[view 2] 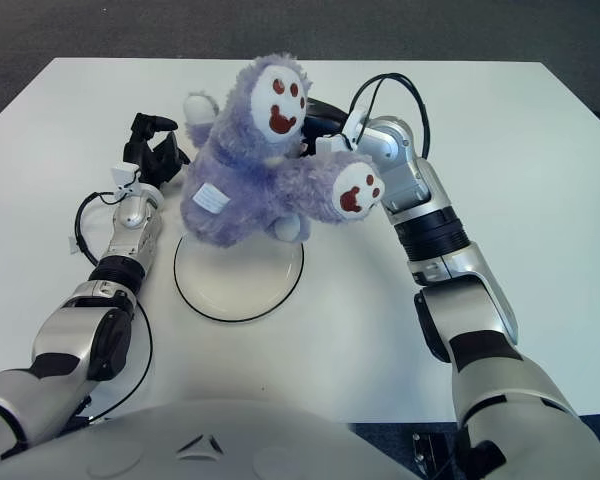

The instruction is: Put the doll into the plate.

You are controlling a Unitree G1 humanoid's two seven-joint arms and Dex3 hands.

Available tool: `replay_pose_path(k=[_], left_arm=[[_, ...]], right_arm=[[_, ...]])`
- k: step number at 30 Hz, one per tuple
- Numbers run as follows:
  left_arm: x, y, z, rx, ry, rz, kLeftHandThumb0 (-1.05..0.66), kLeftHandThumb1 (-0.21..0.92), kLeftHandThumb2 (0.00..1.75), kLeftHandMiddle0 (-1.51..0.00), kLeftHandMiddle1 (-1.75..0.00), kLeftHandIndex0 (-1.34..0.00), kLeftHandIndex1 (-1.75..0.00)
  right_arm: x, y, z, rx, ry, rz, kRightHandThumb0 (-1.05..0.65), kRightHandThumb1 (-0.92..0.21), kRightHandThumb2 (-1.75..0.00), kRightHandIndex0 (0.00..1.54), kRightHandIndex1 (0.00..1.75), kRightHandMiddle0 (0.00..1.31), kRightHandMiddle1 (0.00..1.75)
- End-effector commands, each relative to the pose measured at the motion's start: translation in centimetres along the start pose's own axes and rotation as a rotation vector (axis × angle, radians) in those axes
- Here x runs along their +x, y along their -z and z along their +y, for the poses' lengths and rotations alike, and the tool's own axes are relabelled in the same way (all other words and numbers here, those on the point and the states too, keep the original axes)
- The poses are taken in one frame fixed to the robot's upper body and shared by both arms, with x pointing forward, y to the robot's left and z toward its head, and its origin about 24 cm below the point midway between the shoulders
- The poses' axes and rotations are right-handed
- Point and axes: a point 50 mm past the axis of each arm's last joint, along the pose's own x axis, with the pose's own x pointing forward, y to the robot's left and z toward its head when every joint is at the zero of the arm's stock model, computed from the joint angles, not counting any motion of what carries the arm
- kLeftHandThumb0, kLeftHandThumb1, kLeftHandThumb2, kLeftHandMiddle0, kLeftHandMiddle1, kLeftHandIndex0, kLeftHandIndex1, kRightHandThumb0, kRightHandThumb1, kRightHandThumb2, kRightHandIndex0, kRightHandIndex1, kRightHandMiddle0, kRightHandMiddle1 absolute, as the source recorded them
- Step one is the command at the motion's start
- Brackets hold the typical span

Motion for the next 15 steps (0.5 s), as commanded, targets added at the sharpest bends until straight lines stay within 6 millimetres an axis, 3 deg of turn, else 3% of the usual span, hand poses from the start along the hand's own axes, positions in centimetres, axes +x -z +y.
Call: replay_pose_path(k=[1,15], left_arm=[[-2.47,2.77,0.67,0.023,-0.013,0.108,-0.37,0.74,0.76,-0.82,-1.75,-0.31,-1.75],[-2.48,2.81,0.59,0.019,-0.014,0.11,-0.37,0.73,0.77,-0.82,-1.75,-0.32,-1.75]], right_arm=[[-0.22,-0.73,0.28,-0.008,-0.045,-0.054,0.0,-0.35,-1.24,0.63,1.62,0.38,1.75],[-0.27,-0.82,0.93,0.018,-0.069,-0.111,0.0,-0.34,-1.25,0.65,1.62,0.38,1.75]])
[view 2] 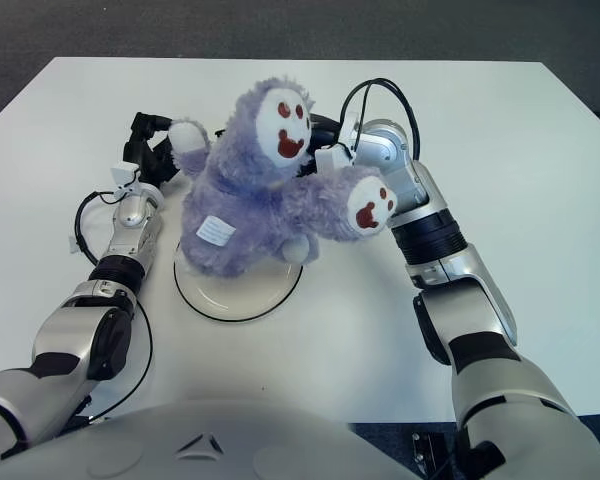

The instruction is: Put the doll into the plate.

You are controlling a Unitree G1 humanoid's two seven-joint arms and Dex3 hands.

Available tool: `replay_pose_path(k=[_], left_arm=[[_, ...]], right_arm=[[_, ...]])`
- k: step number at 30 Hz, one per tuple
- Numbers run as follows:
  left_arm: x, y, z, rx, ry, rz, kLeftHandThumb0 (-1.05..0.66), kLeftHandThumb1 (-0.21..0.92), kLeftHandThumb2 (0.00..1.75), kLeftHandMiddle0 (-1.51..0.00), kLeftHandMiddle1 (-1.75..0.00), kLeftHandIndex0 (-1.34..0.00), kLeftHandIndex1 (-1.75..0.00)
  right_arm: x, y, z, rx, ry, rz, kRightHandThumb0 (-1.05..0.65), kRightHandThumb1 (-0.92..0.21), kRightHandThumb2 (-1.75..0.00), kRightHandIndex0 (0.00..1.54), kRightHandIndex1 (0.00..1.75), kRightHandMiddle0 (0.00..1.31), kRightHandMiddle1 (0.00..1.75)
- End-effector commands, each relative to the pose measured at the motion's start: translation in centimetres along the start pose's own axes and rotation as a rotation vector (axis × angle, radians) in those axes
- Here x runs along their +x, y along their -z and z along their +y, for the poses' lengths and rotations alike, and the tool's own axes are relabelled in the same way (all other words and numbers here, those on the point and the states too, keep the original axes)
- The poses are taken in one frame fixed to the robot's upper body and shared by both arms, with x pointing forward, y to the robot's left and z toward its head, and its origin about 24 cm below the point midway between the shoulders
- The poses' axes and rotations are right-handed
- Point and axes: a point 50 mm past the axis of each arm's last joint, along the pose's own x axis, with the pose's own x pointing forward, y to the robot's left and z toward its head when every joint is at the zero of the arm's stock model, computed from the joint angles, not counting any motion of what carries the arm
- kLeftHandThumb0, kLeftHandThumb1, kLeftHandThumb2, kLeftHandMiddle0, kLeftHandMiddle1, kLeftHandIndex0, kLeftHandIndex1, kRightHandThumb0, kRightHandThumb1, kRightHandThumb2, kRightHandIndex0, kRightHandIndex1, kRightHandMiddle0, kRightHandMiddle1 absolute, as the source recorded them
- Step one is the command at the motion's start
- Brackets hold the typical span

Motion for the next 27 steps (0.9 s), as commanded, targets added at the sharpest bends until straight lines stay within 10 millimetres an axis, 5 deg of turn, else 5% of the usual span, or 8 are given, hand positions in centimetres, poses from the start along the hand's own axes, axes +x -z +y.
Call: replay_pose_path(k=[1,15,22,27], left_arm=[[-2.5,2.8,0.5,0.017,-0.013,0.11,-0.37,0.73,0.77,-0.82,-1.75,-0.32,-1.75],[-2.5,2.8,0.3,0.014,-0.015,0.109,-0.38,0.72,0.79,-0.82,-1.75,-0.33,-1.75],[-2.5,2.8,0.3,0.014,-0.015,0.108,-0.38,0.72,0.79,-0.82,-1.75,-0.33,-1.75],[-2.5,2.8,0.3,0.015,-0.015,0.108,-0.38,0.72,0.79,-0.82,-1.75,-0.33,-1.75]], right_arm=[[-0.1,0.1,0.2,0.018,-0.006,-0.016,0.0,-0.34,-1.25,0.64,1.62,0.38,1.75],[-0.3,0.2,0.6,-0.013,-0.029,-0.024,-0.01,-0.59,-0.8,0.6,1.46,0.42,1.49],[-0.7,0.1,0.5,-0.097,-0.065,0.01,-0.01,-0.86,-0.35,0.57,1.38,0.37,1.39],[-1.1,0.0,0.3,-0.125,-0.067,0.027,-0.01,-0.91,-0.28,0.56,1.37,0.33,1.41]])
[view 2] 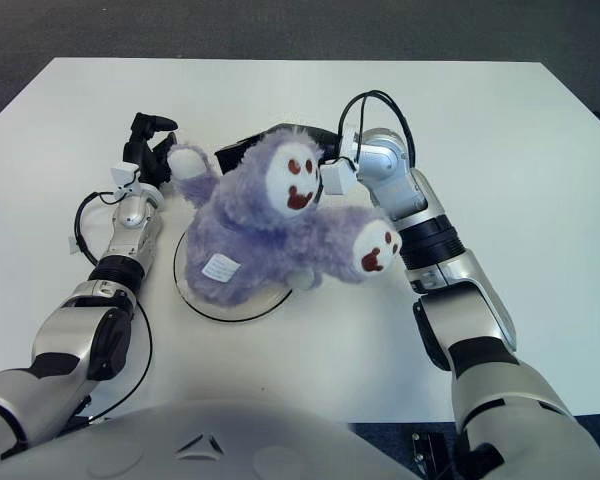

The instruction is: Put the doll into the plate.

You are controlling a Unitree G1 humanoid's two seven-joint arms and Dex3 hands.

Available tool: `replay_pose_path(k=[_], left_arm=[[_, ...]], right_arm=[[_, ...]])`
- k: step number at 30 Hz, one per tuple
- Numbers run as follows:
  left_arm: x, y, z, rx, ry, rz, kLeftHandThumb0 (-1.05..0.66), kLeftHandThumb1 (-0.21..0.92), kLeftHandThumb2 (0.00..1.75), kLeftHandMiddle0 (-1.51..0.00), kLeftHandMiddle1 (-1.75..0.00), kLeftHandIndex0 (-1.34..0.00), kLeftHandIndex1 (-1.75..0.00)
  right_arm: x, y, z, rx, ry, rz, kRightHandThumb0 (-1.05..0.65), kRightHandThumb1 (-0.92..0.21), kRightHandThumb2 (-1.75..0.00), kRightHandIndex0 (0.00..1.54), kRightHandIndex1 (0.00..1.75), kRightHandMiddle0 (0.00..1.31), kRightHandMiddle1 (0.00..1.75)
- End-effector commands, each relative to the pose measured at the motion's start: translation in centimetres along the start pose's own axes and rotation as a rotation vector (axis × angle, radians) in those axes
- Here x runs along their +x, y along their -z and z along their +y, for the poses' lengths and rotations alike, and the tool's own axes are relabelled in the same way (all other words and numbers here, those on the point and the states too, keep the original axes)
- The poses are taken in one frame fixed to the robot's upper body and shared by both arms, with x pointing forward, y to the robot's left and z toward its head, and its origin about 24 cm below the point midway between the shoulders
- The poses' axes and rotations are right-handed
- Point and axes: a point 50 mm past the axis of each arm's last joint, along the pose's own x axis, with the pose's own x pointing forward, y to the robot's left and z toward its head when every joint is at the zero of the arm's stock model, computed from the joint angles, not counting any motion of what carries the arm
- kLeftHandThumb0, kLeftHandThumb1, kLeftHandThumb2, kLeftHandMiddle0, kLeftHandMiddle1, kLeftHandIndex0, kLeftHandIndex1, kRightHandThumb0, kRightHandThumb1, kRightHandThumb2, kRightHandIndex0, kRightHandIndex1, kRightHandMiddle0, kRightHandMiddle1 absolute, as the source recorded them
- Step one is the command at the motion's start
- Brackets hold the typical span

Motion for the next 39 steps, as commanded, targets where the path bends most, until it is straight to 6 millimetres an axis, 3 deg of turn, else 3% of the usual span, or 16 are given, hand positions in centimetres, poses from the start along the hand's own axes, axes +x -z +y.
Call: replay_pose_path(k=[1,10,12,13,15,18,26,39], left_arm=[[-2.53,2.82,0.37,0.017,-0.014,0.107,-0.38,0.72,0.79,-0.82,-1.75,-0.33,-1.75],[-2.5,2.81,0.4,0.041,-0.016,0.11,-0.38,0.72,0.79,-0.82,-1.75,-0.33,-1.75],[-2.5,2.8,0.39,0.05,-0.018,0.11,-0.38,0.72,0.79,-0.82,-1.75,-0.33,-1.75],[-2.5,2.8,0.39,0.053,-0.018,0.109,-0.38,0.72,0.79,-0.82,-1.75,-0.33,-1.75],[-2.49,2.78,0.39,0.056,-0.02,0.108,-0.38,0.72,0.79,-0.82,-1.75,-0.33,-1.75],[-2.48,2.77,0.39,0.06,-0.022,0.107,-0.38,0.72,0.79,-0.82,-1.75,-0.33,-1.75],[-2.45,2.78,0.36,0.064,-0.025,0.107,-0.38,0.71,0.79,-0.81,-1.75,-0.33,-1.75],[-2.43,2.92,0.33,0.026,-0.022,0.121,-0.38,0.7,0.8,-0.81,-1.75,-0.34,-1.75]], right_arm=[[-0.4,-0.2,-0.55,-0.047,0.007,0.014,-0.01,-0.91,-0.28,0.56,1.36,0.32,1.41],[-0.57,-0.06,-0.64,-0.027,0.005,0.045,-0.01,-0.92,-0.35,0.46,1.38,0.2,1.6],[-0.67,0.01,-0.69,0.001,0.002,0.057,-0.23,-0.92,-0.3,0.51,0.74,0.31,0.94],[-0.7,0.02,-0.71,0.01,0.0,0.061,-0.28,-0.92,-0.28,0.56,0.49,0.36,0.7],[-0.74,0.01,-0.78,0.024,-0.001,0.065,-0.34,-0.92,-0.26,0.6,0.27,0.4,0.49],[-0.86,-0.02,-0.92,0.043,-0.006,0.072,-0.38,-0.92,-0.25,0.61,0.11,0.42,0.33],[-1.1,-0.2,-1.22,0.053,-0.013,0.081,-0.41,-0.92,-0.24,0.59,0.01,0.4,0.22],[-1.19,-0.33,-1.36,0.074,0.061,0.071,-0.42,-0.92,-0.24,0.51,0.0,0.39,0.11]])
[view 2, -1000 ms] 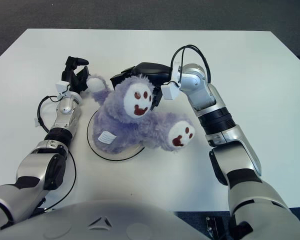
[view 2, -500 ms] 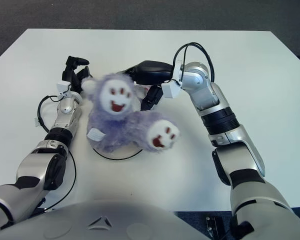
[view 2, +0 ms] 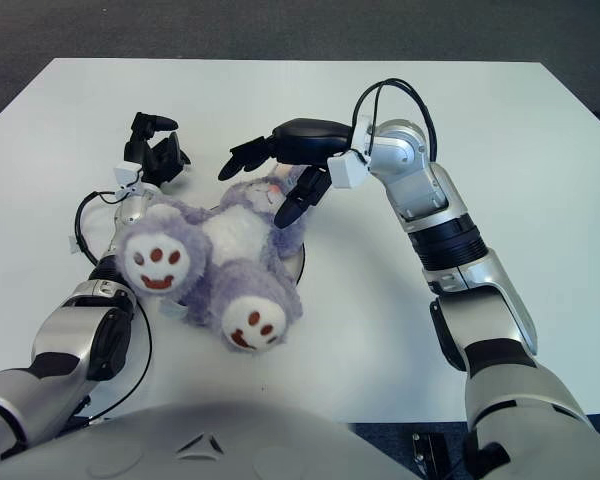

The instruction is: Put the doll into the plate.

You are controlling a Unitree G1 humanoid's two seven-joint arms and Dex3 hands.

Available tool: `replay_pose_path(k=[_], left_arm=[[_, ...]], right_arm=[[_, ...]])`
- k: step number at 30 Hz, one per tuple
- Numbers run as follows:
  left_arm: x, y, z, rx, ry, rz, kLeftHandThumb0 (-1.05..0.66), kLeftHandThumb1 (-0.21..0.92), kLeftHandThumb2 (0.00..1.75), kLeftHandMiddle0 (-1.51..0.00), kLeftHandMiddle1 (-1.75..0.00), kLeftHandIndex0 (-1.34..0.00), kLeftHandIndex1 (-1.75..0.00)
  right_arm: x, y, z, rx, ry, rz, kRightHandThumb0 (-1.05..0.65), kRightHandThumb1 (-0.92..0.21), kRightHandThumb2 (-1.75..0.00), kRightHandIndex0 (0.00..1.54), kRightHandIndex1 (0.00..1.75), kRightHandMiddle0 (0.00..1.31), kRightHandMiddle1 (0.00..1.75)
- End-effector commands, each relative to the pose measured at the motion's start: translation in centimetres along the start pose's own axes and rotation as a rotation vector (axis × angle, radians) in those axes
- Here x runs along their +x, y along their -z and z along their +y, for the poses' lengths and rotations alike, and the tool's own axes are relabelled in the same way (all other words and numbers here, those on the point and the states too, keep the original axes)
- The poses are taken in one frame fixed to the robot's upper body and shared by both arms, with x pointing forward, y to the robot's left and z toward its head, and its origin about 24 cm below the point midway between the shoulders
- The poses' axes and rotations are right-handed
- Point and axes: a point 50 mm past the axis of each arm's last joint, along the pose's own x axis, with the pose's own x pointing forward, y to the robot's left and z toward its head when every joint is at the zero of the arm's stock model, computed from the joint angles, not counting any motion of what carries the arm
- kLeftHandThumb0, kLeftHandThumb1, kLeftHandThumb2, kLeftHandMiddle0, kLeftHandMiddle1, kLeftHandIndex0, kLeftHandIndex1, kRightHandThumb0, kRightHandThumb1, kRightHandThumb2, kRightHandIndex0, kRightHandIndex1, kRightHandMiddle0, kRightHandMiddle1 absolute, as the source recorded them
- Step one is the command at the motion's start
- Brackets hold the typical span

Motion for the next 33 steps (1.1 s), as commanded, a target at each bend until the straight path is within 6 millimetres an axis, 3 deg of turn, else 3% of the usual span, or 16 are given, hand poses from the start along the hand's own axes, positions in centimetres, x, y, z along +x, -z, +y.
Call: replay_pose_path(k=[1,17,25,33], left_arm=[[-2.5,3.0,0.4,0.004,0.0,0.123,-0.38,0.7,0.8,-0.8,-1.75,-0.34,-1.75],[-2.5,3.1,0.4,0.001,0.0,0.131,-0.38,0.69,0.82,-0.77,-1.75,-0.34,-1.75],[-2.5,3.1,0.4,0.001,0.002,0.131,-0.38,0.69,0.82,-0.77,-1.75,-0.34,-1.75],[-2.5,3.0,0.3,-0.005,0.006,0.127,-0.38,0.69,0.82,-0.8,-1.75,-0.34,-1.75]], right_arm=[[-0.3,-0.1,-0.2,0.009,0.053,-0.017,-0.43,-0.92,-0.25,0.5,0.0,0.39,0.1],[-0.6,-0.1,-0.1,-0.003,0.069,-0.02,-0.45,-0.92,-0.29,0.37,0.0,0.33,0.04],[-1.5,0.4,-1.6,0.02,0.117,0.01,-0.44,-0.92,-0.28,0.35,0.0,0.32,0.03],[-2.4,1.1,-2.5,0.007,0.208,0.08,-0.33,-0.92,-0.21,0.37,0.01,0.35,0.04]])
